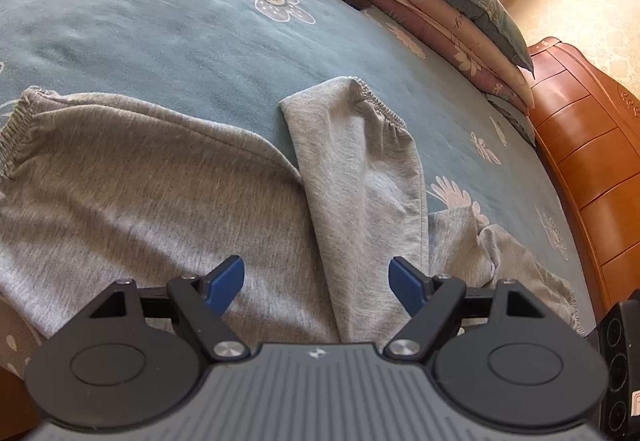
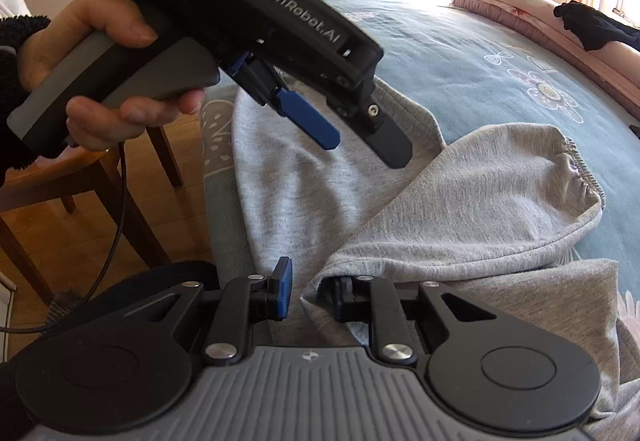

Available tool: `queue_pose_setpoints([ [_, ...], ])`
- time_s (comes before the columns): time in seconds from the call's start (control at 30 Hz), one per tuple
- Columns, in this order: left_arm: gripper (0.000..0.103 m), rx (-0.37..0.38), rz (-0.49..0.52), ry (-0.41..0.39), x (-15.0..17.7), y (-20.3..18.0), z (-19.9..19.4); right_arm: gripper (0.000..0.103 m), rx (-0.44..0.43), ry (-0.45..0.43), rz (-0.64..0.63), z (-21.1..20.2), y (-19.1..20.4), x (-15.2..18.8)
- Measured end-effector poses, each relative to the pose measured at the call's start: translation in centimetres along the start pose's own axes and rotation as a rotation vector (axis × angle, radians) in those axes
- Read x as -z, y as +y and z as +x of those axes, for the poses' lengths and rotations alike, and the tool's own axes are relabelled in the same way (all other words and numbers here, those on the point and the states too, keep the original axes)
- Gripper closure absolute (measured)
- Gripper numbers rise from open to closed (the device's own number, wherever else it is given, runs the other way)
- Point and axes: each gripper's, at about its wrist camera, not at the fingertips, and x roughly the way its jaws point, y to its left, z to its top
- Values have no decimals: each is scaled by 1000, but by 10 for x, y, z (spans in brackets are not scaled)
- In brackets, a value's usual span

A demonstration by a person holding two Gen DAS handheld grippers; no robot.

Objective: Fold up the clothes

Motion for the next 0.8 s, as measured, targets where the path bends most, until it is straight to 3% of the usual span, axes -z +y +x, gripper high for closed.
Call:
queue_pose_setpoints([
  [0.17,24,97,-72,45,-15,4,29,73,-27,-21,104,-12,-10,6],
  [0.27,24,144,-117,59,-25,7,48,60,-19,-64,159,-36,-18,14],
  [0.43,20,215,-163,72,-41,11,73,55,46,-134,256,-81,-35,32],
  [0.6,18,356,-158,155,-35,0,84,49,144,-215,376,-123,-47,55],
  [0.7,18,358,-117,176,-31,-7,92,46,162,-258,452,-143,-53,72],
  [0.8,19,387,-158,170,-37,-7,102,46,172,-266,515,-149,-59,83],
])
